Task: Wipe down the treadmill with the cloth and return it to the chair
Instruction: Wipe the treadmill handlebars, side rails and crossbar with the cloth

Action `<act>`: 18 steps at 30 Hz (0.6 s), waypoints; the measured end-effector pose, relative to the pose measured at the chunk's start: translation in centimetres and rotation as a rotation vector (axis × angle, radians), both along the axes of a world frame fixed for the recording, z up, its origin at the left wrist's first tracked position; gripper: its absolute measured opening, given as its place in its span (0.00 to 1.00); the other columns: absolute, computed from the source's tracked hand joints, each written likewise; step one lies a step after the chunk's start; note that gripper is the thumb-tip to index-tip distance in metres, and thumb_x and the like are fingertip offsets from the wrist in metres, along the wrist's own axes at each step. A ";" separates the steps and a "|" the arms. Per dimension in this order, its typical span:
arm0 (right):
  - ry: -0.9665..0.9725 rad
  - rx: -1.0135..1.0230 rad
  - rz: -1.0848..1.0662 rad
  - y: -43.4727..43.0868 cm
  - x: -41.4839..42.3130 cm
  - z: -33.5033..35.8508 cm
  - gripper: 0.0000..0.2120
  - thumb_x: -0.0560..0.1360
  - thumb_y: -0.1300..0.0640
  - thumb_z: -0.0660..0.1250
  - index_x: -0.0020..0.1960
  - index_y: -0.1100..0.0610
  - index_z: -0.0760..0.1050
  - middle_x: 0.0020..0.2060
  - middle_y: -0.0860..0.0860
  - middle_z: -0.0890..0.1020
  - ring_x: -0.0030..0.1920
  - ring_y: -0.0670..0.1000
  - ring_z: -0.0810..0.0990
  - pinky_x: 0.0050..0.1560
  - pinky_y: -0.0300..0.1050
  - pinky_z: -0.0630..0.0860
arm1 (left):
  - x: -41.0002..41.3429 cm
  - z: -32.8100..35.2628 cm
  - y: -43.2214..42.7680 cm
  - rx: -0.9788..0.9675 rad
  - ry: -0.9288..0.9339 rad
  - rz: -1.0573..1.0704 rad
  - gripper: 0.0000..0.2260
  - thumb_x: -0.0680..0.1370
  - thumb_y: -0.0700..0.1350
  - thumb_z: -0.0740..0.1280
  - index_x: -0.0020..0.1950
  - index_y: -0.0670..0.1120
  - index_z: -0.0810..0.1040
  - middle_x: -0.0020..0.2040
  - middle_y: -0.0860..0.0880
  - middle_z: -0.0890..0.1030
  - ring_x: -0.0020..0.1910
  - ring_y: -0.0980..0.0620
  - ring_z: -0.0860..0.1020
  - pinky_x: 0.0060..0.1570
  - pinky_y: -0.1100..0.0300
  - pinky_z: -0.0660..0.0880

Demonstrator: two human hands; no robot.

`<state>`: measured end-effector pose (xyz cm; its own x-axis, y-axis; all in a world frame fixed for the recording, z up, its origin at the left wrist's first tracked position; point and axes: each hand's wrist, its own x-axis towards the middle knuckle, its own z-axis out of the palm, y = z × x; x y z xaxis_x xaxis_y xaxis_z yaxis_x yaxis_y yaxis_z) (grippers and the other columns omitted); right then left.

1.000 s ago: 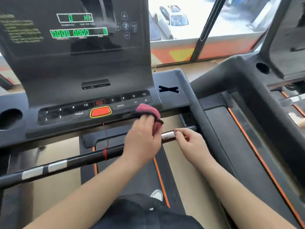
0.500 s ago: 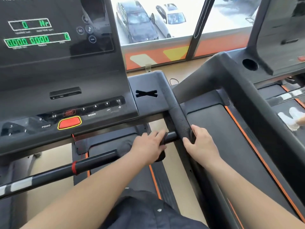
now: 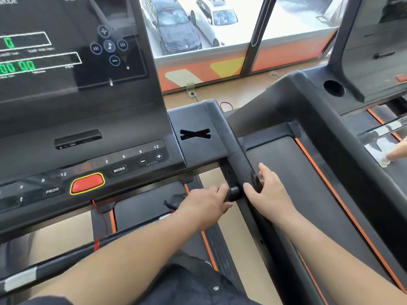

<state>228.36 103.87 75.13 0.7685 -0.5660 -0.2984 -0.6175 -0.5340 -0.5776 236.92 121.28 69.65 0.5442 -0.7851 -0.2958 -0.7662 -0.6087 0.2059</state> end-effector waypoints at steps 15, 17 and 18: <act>-0.021 0.041 -0.026 1.2 9.1 2.5 0.40 0.76 0.47 0.69 0.82 0.52 0.55 0.76 0.52 0.66 0.74 0.52 0.68 0.74 0.55 0.67 | 5.0 9.2 4.2 -0.926 0.188 0.379 0.14 0.87 0.52 0.53 0.69 0.55 0.73 0.56 0.65 0.82 0.55 0.59 0.80 0.55 0.67 0.74; 0.009 0.039 0.001 1.0 9.6 2.9 0.41 0.74 0.47 0.71 0.81 0.52 0.56 0.76 0.52 0.67 0.74 0.52 0.69 0.73 0.56 0.68 | 5.5 10.1 3.4 -0.998 0.057 0.312 0.22 0.87 0.53 0.52 0.75 0.43 0.72 0.69 0.49 0.79 0.70 0.54 0.75 0.69 0.63 0.70; 0.024 0.052 0.023 0.7 9.9 3.1 0.42 0.73 0.48 0.71 0.81 0.53 0.56 0.76 0.53 0.66 0.74 0.53 0.69 0.73 0.56 0.68 | 5.7 10.1 2.7 -0.985 -0.047 0.264 0.24 0.87 0.53 0.51 0.75 0.39 0.71 0.73 0.44 0.75 0.75 0.50 0.70 0.74 0.59 0.66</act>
